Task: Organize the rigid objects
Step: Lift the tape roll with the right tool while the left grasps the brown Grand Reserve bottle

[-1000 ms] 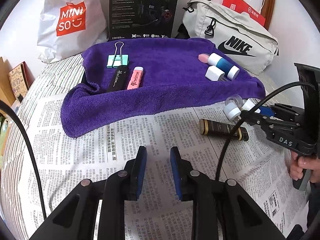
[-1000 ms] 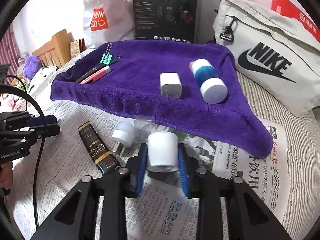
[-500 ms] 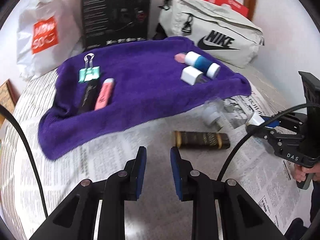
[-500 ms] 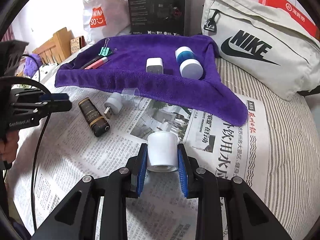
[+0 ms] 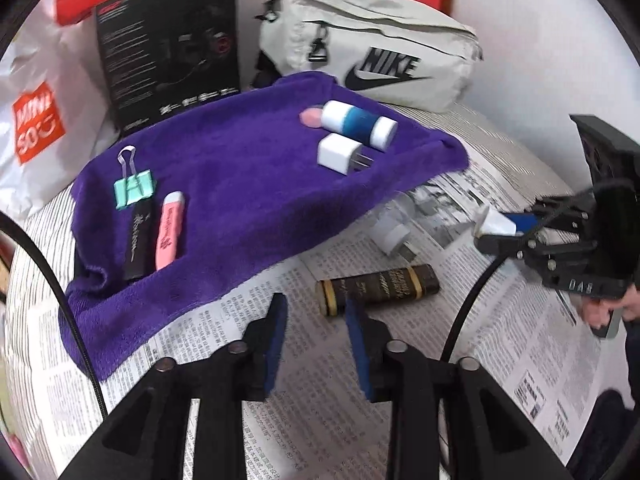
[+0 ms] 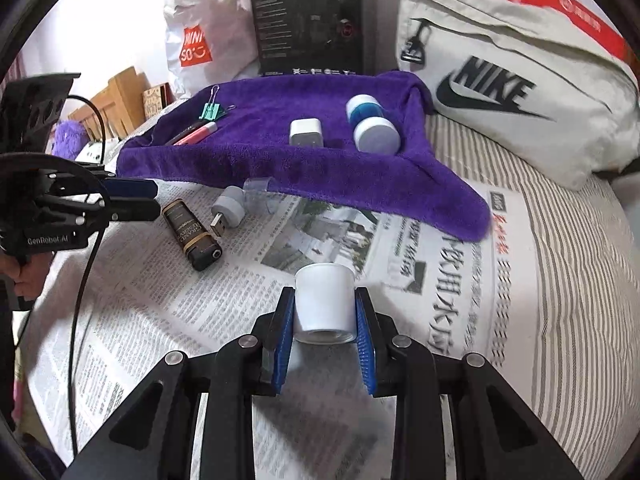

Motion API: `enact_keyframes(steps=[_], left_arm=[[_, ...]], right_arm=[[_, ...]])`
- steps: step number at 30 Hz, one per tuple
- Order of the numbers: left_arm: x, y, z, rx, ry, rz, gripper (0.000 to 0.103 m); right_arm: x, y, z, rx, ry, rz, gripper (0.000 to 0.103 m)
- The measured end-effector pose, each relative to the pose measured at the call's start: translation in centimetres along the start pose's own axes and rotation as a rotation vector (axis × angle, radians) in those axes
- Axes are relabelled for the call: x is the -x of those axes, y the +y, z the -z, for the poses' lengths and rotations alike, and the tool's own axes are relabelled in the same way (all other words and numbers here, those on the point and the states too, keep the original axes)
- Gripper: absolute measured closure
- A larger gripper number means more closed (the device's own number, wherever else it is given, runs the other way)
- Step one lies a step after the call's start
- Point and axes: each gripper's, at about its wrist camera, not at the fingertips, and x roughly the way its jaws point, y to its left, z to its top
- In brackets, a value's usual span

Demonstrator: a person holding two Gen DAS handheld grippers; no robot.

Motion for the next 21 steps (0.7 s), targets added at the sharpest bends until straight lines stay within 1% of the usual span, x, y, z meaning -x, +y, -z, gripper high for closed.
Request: enact_keyframes(steps=[1,3,5,10,12,14,17,19,21], left_arm=[[0.0,-0.3,-0.1,-0.032,0.001,0.008,0.068],[-0.1,-0.8,-0.4,-0.077,0.007,-0.002,0.063],[-0.4,-1.5,-0.7,-0.133,0.018,-0.015,0.063],[-1.1,-3.1,-1.1,-0.25,0.032,0.008,0.063],[-1.6,-3.7,-1.0,-0.303,0.041,0.014,0.061],[-2.1,-4.2,-0.9,-0.35,0.055,0.015,0.06],[-2.5,-4.8,-1.0,-0.395,0.06,0.019,0.053],[-2.6,-5.0,-1.0,-0.411,0.057,0.022,0.053],[-2.6,-4.8,-1.2,-0.388,0.062,0.046,0.056]], right_arm=[[0.4,-0.4,0.2,-0.024,-0.002,-0.003,0.074],[0.9,-1.1,0.6,-0.058,-0.002,-0.005,0.074],[1.5,-1.7,1.0,-0.078,-0.001,0.008,0.074],[2.2,-2.5,1.5,-0.086,0.008,0.01,0.074],[2.2,-2.5,1.5,-0.081,0.009,0.01,0.074],[2.1,-2.5,1.5,-0.076,0.012,0.009,0.074],[1.9,-2.5,1.6,-0.075,0.014,0.007,0.074],[1.8,-2.5,1.5,-0.074,0.013,0.005,0.074],[1.7,-2.6,1.5,-0.078,0.012,-0.004,0.074]])
